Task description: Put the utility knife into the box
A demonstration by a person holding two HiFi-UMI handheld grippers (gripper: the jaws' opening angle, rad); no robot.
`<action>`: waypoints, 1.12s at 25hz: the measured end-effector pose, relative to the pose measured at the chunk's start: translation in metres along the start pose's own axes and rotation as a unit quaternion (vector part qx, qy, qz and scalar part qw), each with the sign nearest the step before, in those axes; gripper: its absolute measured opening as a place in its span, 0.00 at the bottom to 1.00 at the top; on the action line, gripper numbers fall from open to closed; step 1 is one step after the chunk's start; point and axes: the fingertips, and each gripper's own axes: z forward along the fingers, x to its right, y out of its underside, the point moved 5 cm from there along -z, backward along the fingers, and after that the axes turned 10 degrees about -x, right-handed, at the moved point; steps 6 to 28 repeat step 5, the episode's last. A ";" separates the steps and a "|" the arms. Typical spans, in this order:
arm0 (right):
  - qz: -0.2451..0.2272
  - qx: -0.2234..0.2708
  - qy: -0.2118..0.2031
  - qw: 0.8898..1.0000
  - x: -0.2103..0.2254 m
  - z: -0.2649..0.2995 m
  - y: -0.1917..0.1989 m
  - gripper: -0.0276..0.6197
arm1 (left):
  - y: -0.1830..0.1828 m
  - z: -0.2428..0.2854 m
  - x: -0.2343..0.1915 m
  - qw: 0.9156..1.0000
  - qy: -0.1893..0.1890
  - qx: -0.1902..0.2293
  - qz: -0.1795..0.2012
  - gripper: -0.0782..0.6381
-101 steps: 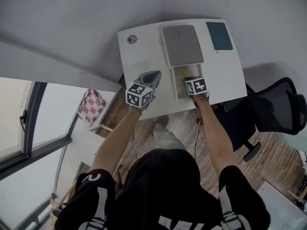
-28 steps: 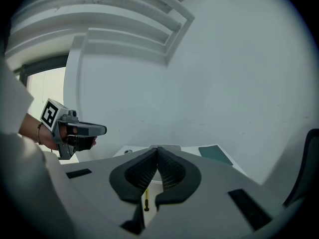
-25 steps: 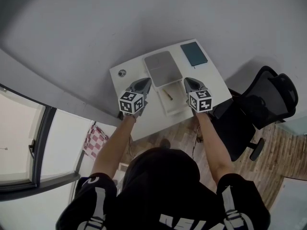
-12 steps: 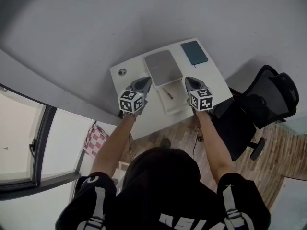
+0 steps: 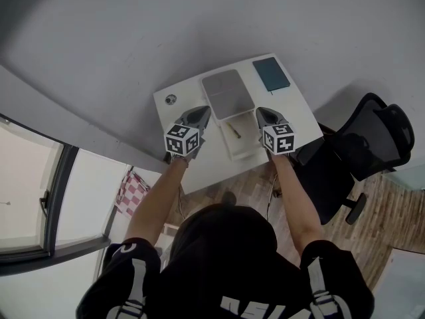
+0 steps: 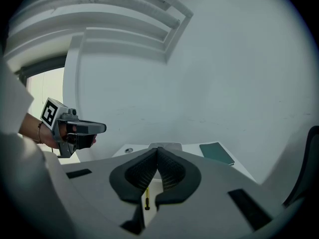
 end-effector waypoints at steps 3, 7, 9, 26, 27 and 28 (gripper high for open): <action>0.000 0.000 -0.001 1.000 0.000 0.001 -0.001 0.07 | 0.000 0.000 -0.002 1.000 0.000 0.000 -0.002 0.15; 0.000 0.001 -0.001 1.000 -0.001 0.003 -0.002 0.07 | -0.001 0.000 -0.003 1.000 -0.001 0.001 -0.002 0.15; 0.000 0.001 -0.001 1.000 -0.001 0.003 -0.002 0.07 | -0.001 0.000 -0.003 1.000 -0.001 0.001 -0.002 0.15; 0.000 0.001 -0.001 1.000 -0.001 0.003 -0.002 0.07 | -0.001 0.000 -0.003 1.000 -0.001 0.001 -0.002 0.15; 0.000 0.001 -0.001 1.000 -0.001 0.003 -0.002 0.07 | -0.001 0.000 -0.003 1.000 -0.001 0.001 -0.002 0.15; 0.000 0.001 -0.001 1.000 -0.001 0.003 -0.002 0.07 | -0.001 0.000 -0.003 1.000 -0.001 0.001 -0.002 0.15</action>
